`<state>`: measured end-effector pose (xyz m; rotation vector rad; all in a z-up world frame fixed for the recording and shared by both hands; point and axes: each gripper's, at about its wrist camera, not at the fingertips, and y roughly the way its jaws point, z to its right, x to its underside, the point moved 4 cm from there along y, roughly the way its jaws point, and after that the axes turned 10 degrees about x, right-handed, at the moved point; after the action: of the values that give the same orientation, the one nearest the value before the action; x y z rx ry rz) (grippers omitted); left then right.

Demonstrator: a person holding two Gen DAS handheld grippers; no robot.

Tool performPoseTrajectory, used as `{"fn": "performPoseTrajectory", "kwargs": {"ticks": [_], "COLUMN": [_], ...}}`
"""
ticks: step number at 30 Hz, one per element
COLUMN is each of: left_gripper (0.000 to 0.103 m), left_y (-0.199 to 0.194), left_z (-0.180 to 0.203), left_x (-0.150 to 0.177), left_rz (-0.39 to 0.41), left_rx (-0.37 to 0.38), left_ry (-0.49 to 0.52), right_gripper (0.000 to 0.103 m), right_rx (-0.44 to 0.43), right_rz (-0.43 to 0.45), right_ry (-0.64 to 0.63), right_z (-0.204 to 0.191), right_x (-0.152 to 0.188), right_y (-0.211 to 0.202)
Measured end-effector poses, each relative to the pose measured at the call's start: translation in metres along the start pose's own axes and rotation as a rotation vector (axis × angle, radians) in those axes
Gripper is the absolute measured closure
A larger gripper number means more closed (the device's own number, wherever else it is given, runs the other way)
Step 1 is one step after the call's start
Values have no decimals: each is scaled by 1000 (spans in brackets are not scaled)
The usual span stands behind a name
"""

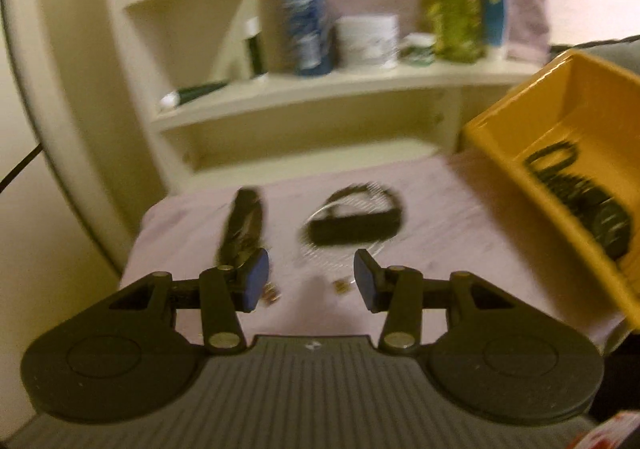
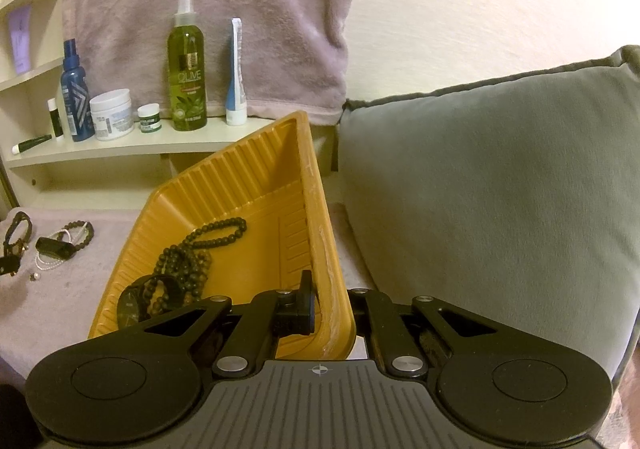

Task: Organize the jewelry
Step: 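Move the left tool back over the remaining jewelry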

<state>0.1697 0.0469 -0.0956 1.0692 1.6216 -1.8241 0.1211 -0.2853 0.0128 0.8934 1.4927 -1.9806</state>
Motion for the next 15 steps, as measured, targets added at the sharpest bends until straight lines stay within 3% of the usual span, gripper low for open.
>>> {"fn": "performPoseTrajectory", "kwargs": {"ticks": [3, 8, 12, 15], "left_gripper": [61, 79, 82, 91], "left_y": [6, 14, 21, 26], "left_z": [-12, -21, -25, -27], "left_x": [10, 14, 13, 12], "left_rz": [-27, -39, -40, -53], "left_rx": [-28, -41, -57, -61], "left_ry": [-20, -58, -68, -77], "right_gripper": [97, 97, 97, 97], "right_rx": [2, 3, 3, 2], "right_rz": [-1, 0, -1, 0], "right_ry": [-5, -5, -6, -7], "right_z": [-1, -1, -1, -1], "right_x": [1, 1, 1, 1], "right_y": [0, 0, 0, 0]}}
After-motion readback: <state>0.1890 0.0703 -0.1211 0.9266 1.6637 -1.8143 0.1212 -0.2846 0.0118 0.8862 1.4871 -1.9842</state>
